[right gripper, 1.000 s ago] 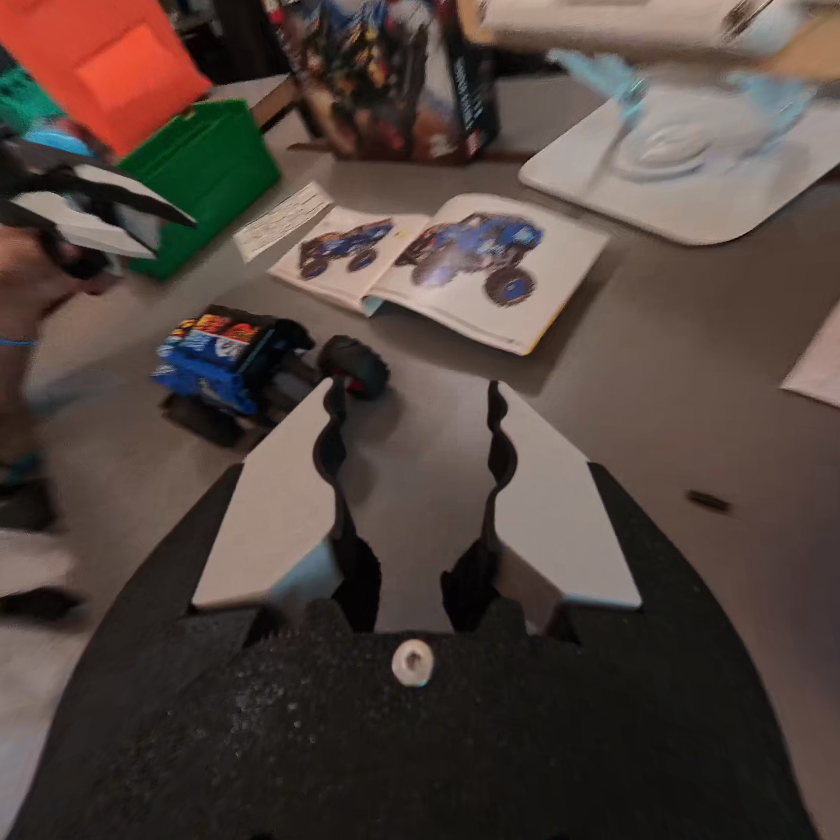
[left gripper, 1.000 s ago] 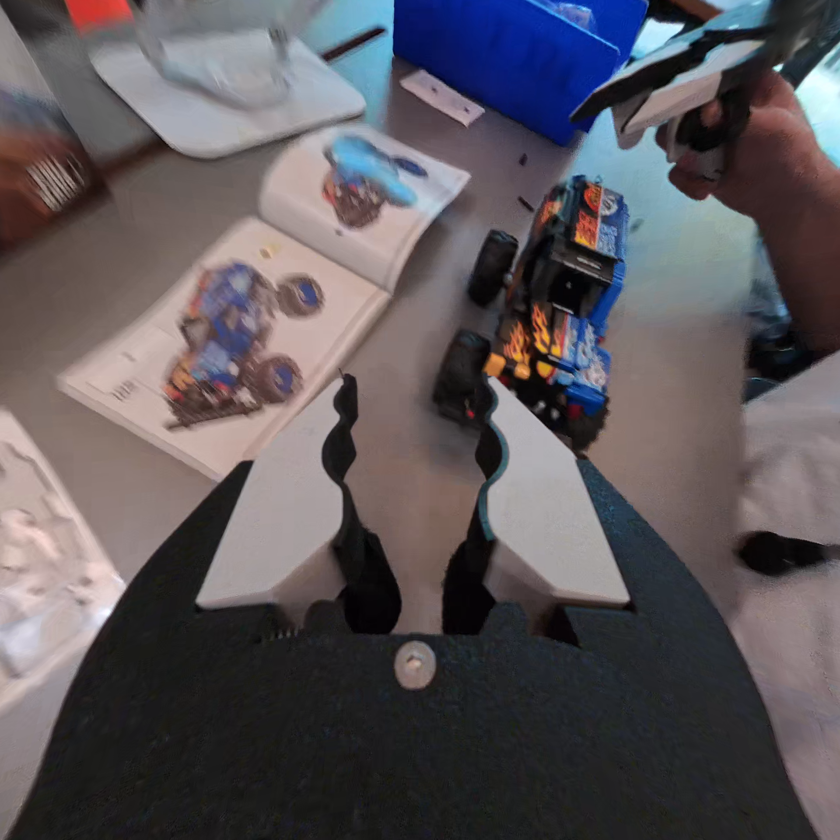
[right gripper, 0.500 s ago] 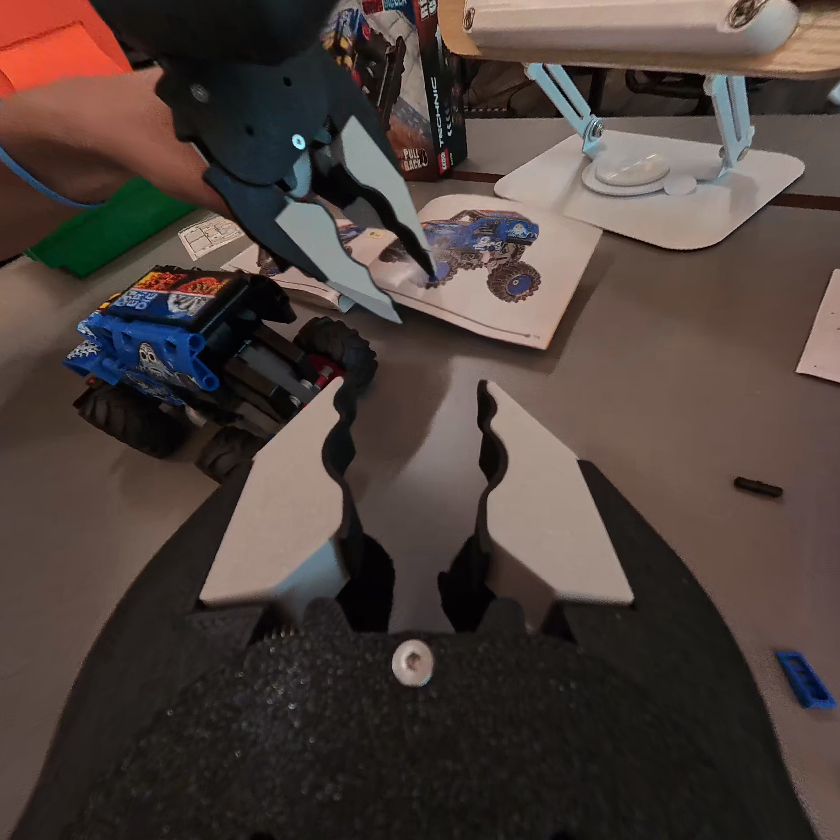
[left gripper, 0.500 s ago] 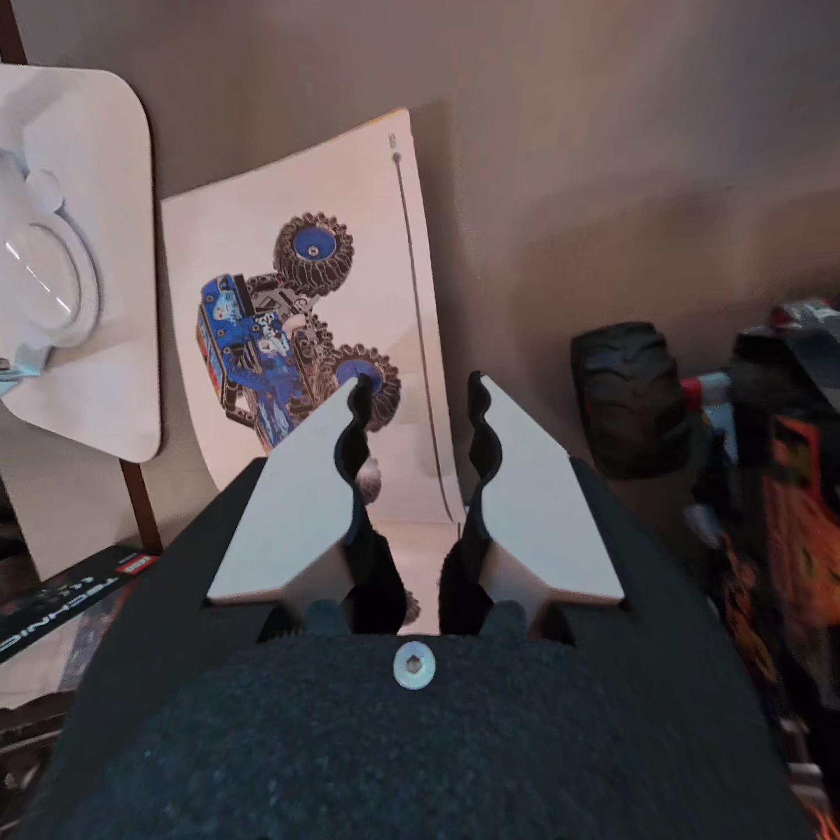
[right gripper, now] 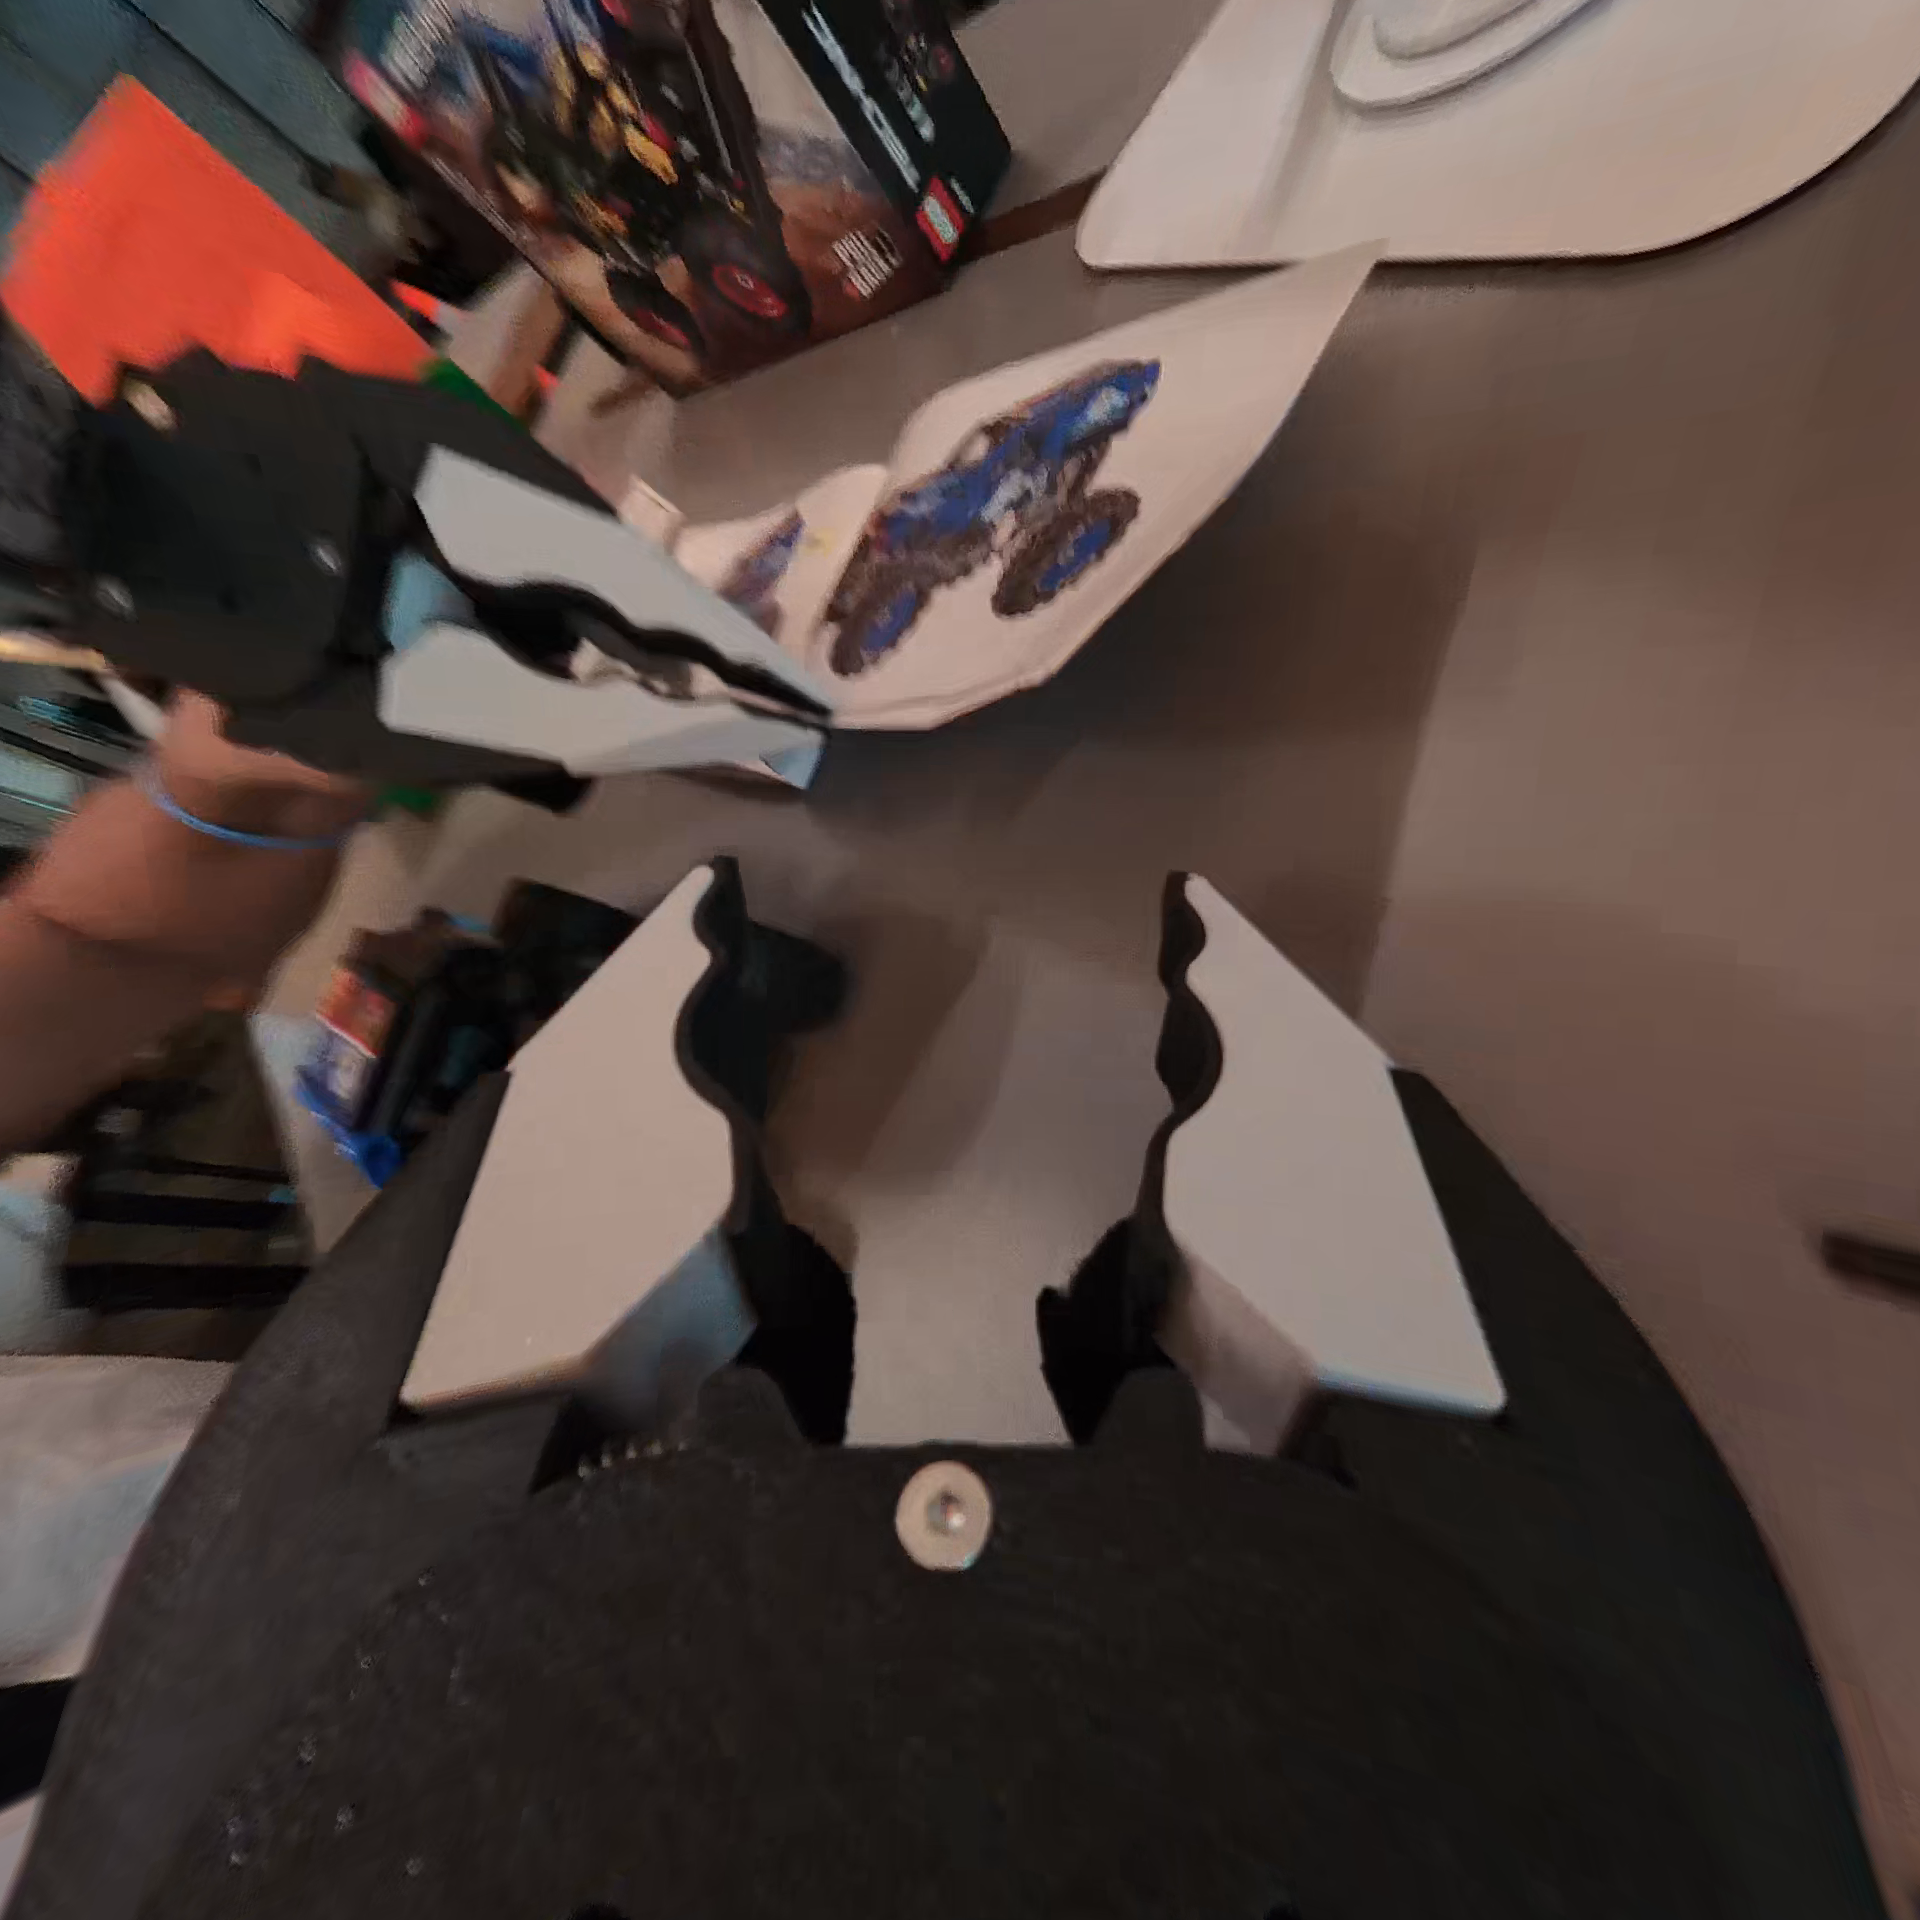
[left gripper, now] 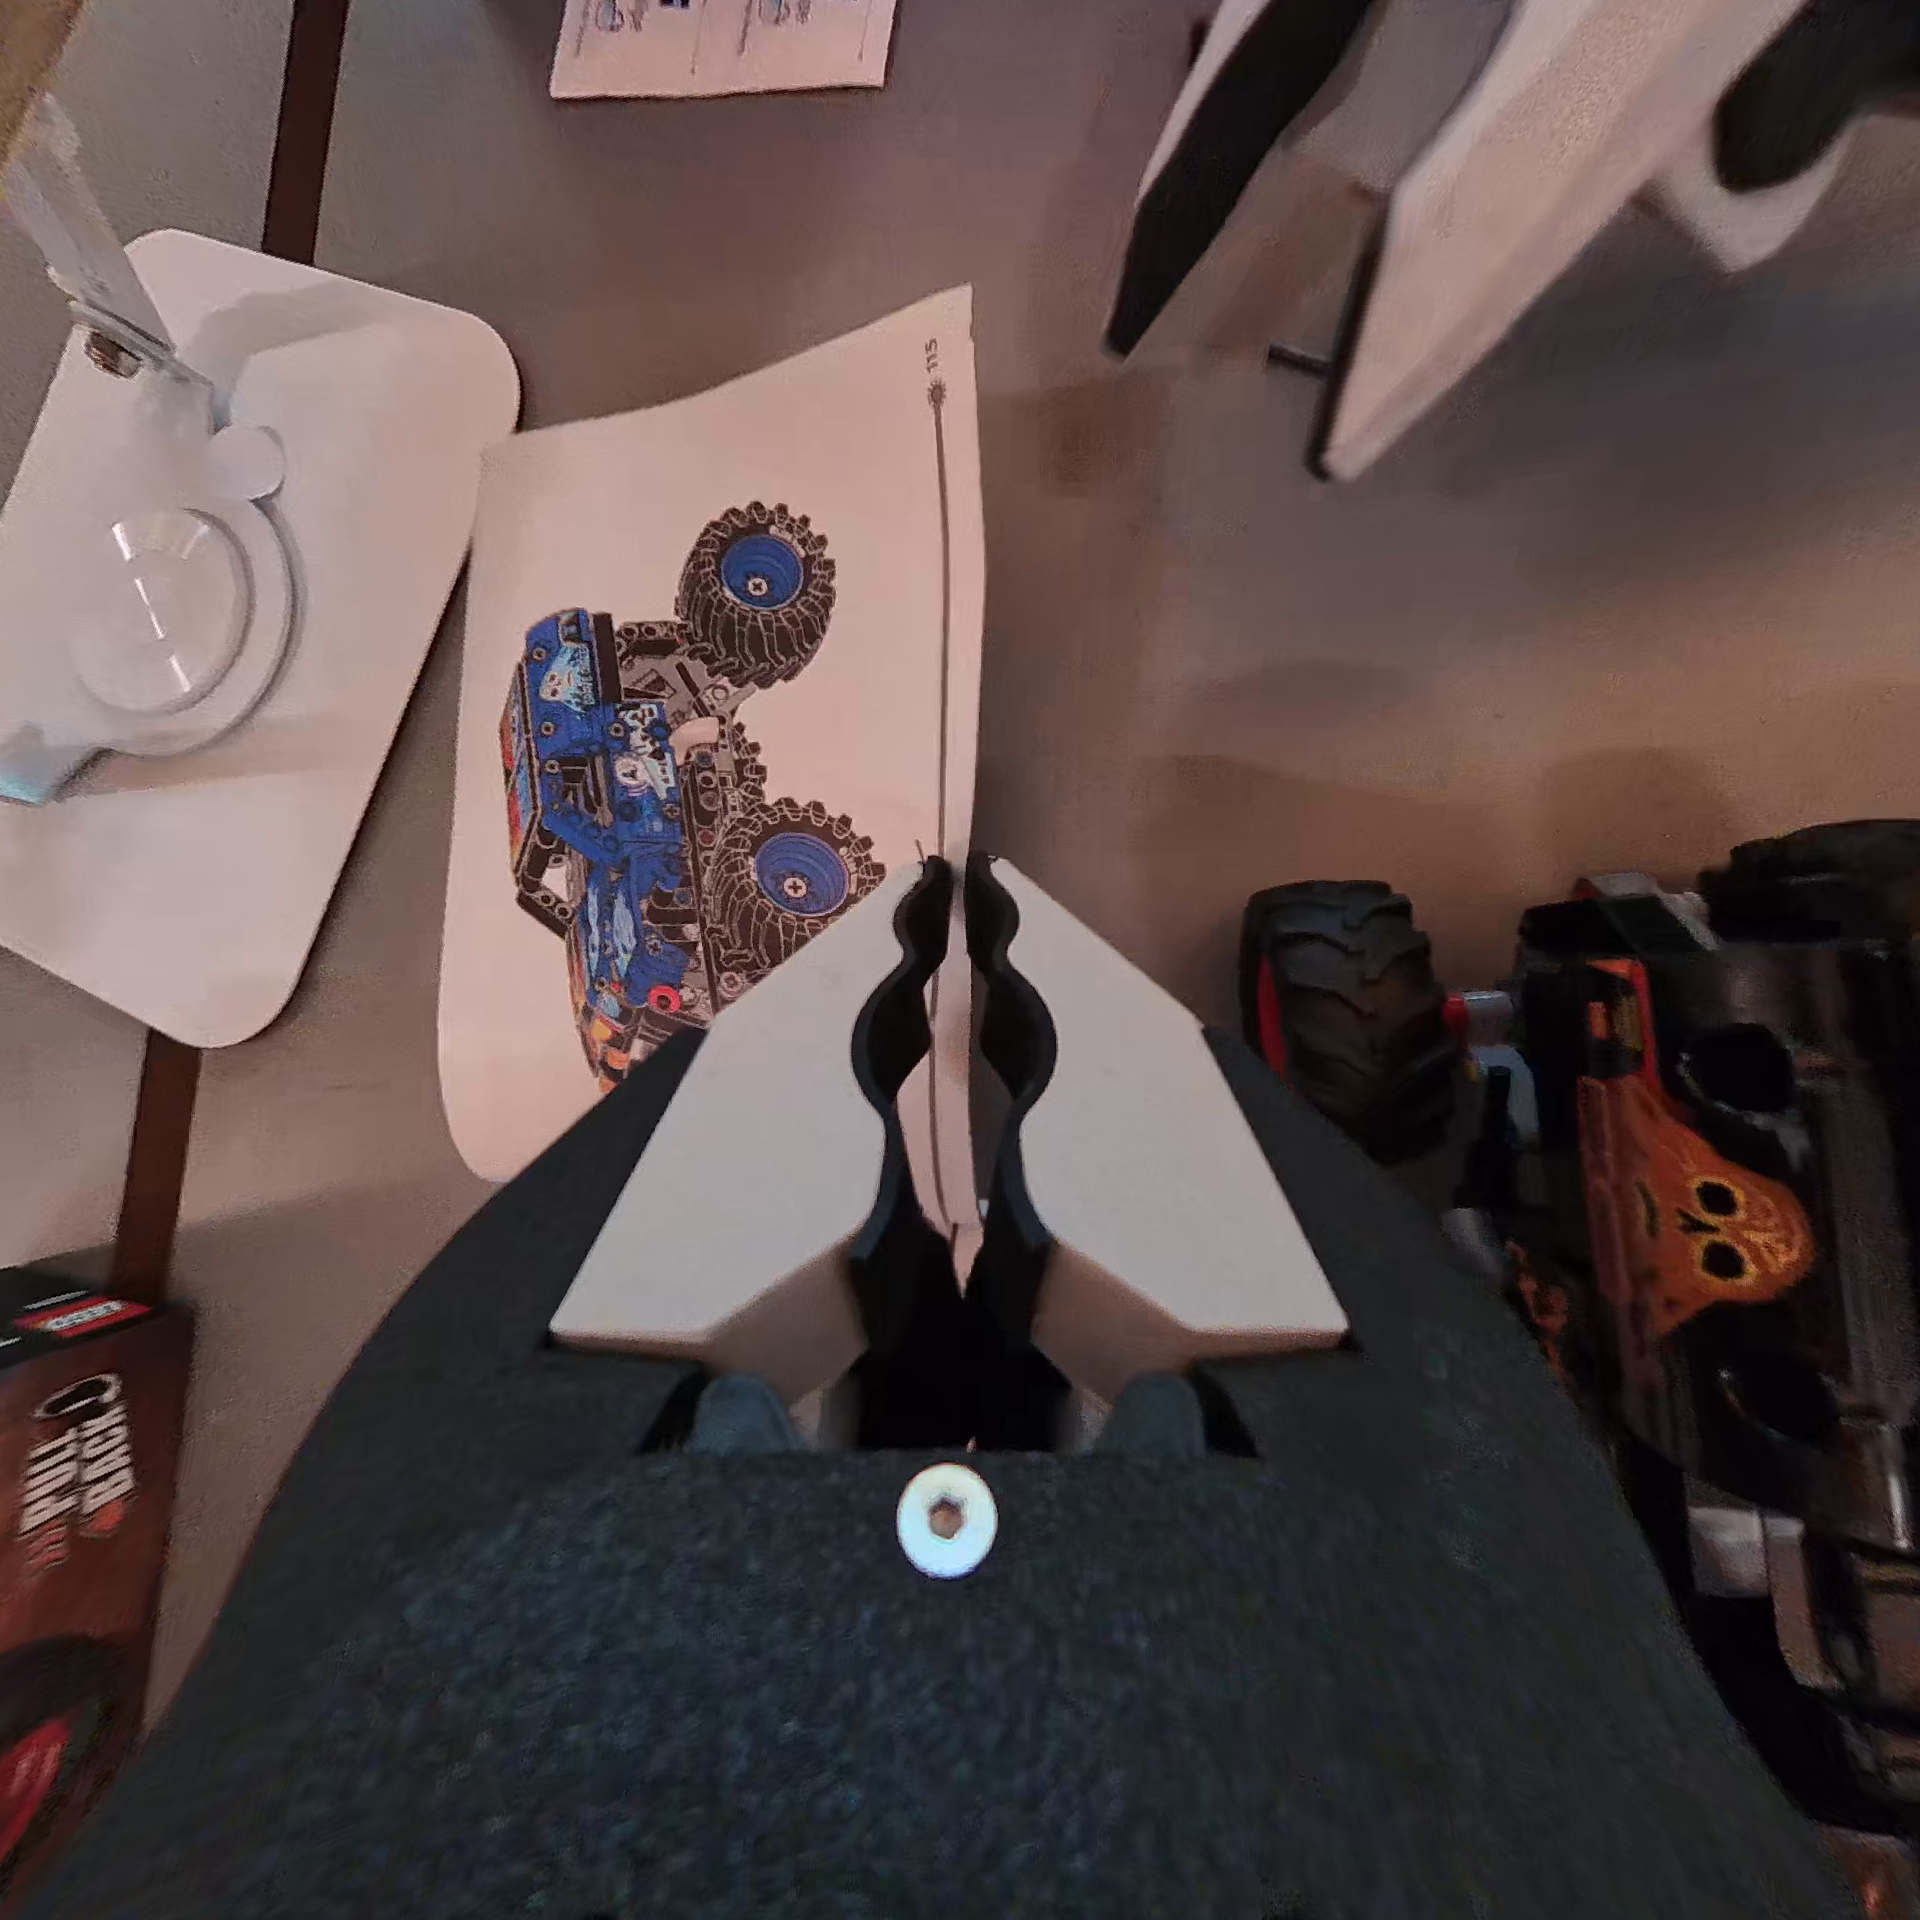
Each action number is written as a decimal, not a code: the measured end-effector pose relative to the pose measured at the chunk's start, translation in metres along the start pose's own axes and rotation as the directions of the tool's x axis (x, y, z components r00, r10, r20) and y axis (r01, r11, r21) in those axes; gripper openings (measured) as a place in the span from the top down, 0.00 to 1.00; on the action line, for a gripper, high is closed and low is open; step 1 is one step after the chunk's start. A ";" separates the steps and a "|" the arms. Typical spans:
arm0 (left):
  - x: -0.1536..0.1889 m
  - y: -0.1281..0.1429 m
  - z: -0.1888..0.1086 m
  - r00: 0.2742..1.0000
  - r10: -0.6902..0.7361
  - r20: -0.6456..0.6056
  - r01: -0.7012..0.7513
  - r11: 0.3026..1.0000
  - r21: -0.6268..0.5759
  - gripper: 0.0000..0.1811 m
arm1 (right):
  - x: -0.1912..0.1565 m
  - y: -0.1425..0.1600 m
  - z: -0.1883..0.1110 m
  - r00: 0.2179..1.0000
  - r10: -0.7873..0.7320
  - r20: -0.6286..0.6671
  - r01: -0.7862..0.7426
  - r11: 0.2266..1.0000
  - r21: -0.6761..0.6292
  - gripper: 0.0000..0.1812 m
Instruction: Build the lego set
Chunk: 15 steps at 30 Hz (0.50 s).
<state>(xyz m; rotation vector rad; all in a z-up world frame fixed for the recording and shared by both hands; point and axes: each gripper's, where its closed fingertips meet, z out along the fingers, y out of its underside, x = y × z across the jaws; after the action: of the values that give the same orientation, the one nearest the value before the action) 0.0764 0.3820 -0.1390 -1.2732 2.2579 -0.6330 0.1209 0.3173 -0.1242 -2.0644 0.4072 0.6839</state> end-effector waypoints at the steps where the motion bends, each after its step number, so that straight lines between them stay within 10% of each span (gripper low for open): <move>1: 0.001 0.000 -0.001 1.000 -0.003 0.000 0.003 1.000 0.022 0.99 | -0.003 -0.010 0.003 0.996 0.061 0.062 -0.062 0.998 0.016 0.57; 5: 0.006 -0.001 -0.001 0.999 0.035 0.015 -0.036 0.997 0.074 1.00 | -0.009 -0.037 0.017 0.958 0.192 0.214 -0.199 0.980 0.012 0.60; 8: 0.014 -0.001 0.002 0.998 0.070 0.009 -0.071 0.994 0.087 0.99 | -0.017 -0.039 0.031 0.933 0.232 0.274 -0.226 0.973 -0.052 0.86; 15: 0.014 -0.017 -0.034 0.907 -0.327 -0.264 0.384 0.900 0.207 0.78 | -0.022 -0.039 0.038 0.972 -0.231 -0.034 0.230 0.973 -0.035 1.00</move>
<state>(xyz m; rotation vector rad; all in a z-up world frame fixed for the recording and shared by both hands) 0.0609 0.3677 -0.1048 -1.5622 2.0318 -1.2161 0.1115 0.3713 -0.1022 -2.1145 0.1737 0.5149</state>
